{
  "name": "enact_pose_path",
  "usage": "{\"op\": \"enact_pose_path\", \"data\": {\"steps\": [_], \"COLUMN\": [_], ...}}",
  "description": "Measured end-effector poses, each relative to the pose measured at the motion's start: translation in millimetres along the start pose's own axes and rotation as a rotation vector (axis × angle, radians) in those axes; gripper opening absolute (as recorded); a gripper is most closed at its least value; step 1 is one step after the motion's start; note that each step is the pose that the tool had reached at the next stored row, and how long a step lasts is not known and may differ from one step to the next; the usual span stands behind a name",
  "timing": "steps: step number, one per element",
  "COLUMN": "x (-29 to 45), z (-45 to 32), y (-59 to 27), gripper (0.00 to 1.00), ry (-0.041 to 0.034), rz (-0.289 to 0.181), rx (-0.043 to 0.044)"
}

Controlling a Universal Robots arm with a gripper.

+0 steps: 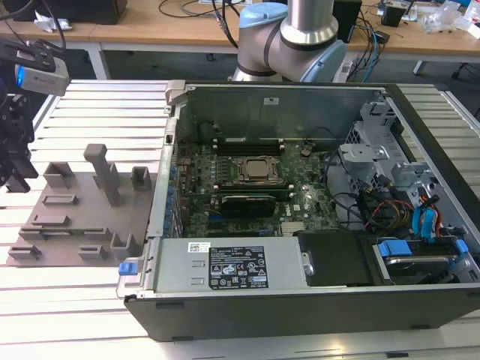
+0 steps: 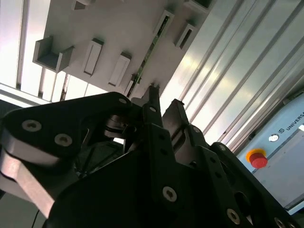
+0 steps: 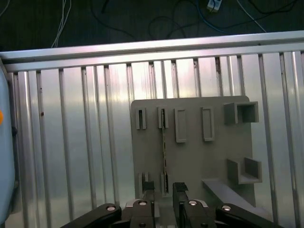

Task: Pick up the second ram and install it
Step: 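Pick up the second ram and move it above second insertion slot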

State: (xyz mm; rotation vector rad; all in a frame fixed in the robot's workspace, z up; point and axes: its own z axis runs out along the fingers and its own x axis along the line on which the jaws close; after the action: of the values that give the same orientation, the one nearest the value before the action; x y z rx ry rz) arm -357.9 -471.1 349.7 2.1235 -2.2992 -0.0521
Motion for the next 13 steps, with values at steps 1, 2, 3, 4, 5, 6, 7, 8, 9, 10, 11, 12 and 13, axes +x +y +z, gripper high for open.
{"op": "enact_pose_path", "data": {"steps": [1,2,3,4,5,6,7,8,9,10,11,12,13], "x": [0.0,0.0,0.0,0.0,0.1,0.1,0.1,0.1,0.1,0.1,0.1,0.2,0.2], "z": [0.2,1.1,2.6,4.1,5.5,6.4,7.3,8.1,9.6,11.1,12.6,13.6,14.3], "y": [0.0,-0.1,-0.1,-0.1,-0.2,-0.2,-0.2,-0.2,-0.3,-0.4,-0.4,-0.4,-0.5], "gripper": [0.30,0.30,0.30,0.30,0.30,0.30,0.30,0.30,0.30,0.30,0.30,0.30,0.30], "ry": [0.0000,0.0000,0.0000,0.0000,0.0000,0.0000,0.0000,0.0000,0.0000,-0.0001,0.0000,-0.0001,0.0000], "rz": [0.000,0.000,0.000,0.000,0.000,0.000,0.000,0.000,0.000,0.000,0.000,0.000,0.000], "rx": [0.0000,0.0001,0.0000,0.0001,0.0000,0.0000,0.0000,0.0000,0.0000,0.0000,-0.0001,0.0000,0.0000]}}
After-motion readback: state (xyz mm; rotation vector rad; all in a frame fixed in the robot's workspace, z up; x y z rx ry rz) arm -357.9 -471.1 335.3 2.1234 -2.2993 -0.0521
